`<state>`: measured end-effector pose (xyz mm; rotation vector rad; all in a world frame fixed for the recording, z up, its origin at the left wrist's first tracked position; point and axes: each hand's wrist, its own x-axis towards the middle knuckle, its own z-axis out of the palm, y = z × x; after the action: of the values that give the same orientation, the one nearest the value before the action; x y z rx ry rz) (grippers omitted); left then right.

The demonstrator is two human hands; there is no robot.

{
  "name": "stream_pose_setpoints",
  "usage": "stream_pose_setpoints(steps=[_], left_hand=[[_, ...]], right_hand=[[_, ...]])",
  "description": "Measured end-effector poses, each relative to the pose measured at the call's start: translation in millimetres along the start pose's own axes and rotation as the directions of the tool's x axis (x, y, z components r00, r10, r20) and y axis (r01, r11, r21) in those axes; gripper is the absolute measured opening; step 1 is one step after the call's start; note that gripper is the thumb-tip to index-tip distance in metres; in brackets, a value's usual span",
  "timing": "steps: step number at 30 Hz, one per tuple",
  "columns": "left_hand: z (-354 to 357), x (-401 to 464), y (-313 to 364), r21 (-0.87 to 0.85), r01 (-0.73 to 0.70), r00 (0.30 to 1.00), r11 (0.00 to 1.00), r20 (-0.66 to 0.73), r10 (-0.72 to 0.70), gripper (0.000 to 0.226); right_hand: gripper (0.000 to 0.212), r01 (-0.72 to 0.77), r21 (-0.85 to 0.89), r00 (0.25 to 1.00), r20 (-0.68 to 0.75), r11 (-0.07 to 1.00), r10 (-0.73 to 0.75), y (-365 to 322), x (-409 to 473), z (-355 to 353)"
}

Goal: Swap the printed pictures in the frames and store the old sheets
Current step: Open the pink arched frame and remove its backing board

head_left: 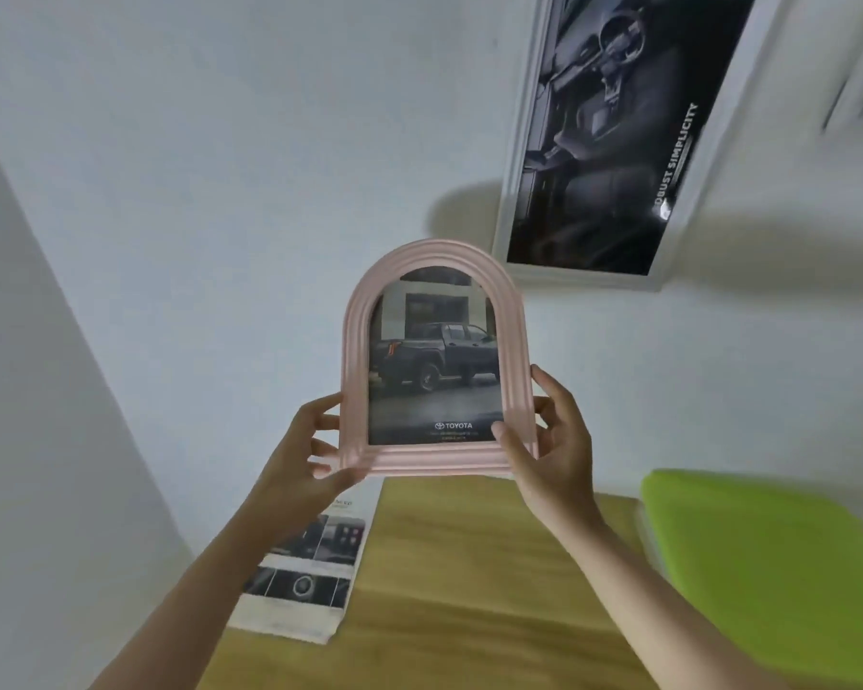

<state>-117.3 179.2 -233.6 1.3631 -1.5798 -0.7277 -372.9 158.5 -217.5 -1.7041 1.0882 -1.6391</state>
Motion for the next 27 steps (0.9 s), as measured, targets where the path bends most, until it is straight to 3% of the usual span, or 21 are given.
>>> stream_pose_setpoints(steps=[3, 6, 9, 15, 21, 27], left_hand=[[34, -27, -22, -0.002, 0.132, 0.99, 0.991, 0.059, -0.131, 0.064], [68, -43, -28, 0.096, 0.211, 0.977, 0.973, 0.01, -0.212, 0.05], [100, -50, -5, 0.05, 0.192, 0.981, 0.98, -0.018, -0.191, 0.04], [158, -58, 46, -0.098, 0.128, 0.988, 0.987, 0.098, -0.118, 0.039], [175, -74, 62, -0.171, 0.18, 0.983, 0.969, 0.009, -0.181, 0.037], [175, -86, 65, -0.098, 0.22, 0.974, 0.97, -0.026, -0.224, 0.033]], right_hand=[[0.06, -0.034, -0.03, 0.999, -0.004, 0.999, 0.034, 22, -39, -15], [0.056, -0.042, -0.115, 0.999, 0.013, 0.993, 0.044, 41, -77, -29], [0.053, -0.019, -0.178, 0.998, 0.061, 0.984, 0.03, 51, -106, -40], [0.06, 0.025, -0.293, 0.996, 0.087, 0.956, 0.0, 55, -141, -51], [0.052, 0.045, -0.369, 0.994, 0.113, 0.928, -0.003, 48, -170, -58], [0.056, 0.052, -0.396, 0.982, 0.187, 0.917, 0.026, 33, -189, -56]])
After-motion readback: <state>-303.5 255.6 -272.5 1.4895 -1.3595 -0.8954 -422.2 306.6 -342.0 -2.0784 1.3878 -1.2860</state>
